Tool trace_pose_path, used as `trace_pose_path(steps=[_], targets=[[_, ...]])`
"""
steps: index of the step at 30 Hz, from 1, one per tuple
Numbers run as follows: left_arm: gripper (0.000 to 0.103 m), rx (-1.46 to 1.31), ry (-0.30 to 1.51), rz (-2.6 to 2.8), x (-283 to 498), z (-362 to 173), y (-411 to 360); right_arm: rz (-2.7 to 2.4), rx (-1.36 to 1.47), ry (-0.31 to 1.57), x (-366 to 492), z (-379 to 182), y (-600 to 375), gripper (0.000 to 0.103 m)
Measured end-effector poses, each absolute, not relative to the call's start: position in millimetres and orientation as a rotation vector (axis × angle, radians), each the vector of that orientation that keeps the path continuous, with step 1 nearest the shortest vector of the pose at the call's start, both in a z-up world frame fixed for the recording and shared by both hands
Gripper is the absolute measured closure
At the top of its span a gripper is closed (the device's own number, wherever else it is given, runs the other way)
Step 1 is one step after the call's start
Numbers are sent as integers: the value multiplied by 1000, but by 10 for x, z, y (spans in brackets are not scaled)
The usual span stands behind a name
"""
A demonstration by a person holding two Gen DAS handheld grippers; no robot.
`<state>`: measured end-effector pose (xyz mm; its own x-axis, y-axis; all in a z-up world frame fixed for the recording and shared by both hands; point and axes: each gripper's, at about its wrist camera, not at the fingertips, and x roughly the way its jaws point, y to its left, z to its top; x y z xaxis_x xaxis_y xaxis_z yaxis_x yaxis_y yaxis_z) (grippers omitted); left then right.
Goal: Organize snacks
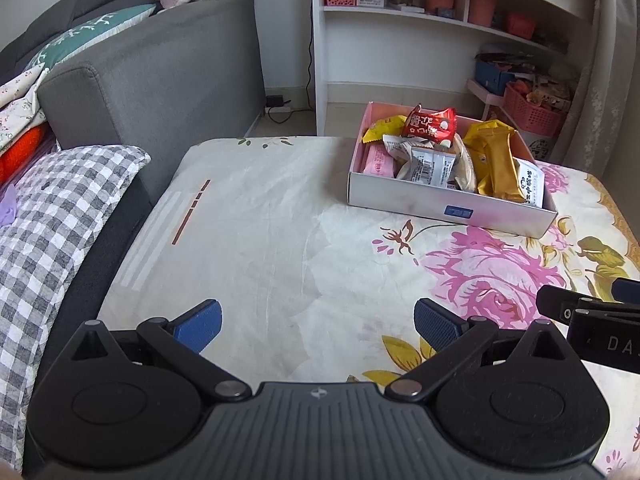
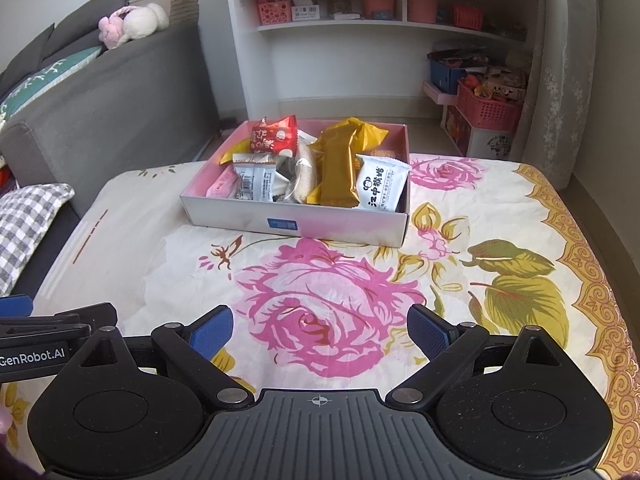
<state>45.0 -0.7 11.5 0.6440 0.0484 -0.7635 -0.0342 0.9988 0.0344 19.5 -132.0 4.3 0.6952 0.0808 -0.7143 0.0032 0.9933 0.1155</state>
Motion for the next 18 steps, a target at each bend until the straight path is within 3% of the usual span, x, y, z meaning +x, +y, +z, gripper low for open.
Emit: trace_pose_path(steps=[18], targets=[[1, 18, 890, 14, 452, 75, -38, 56, 102, 810, 190, 56, -1304, 7]])
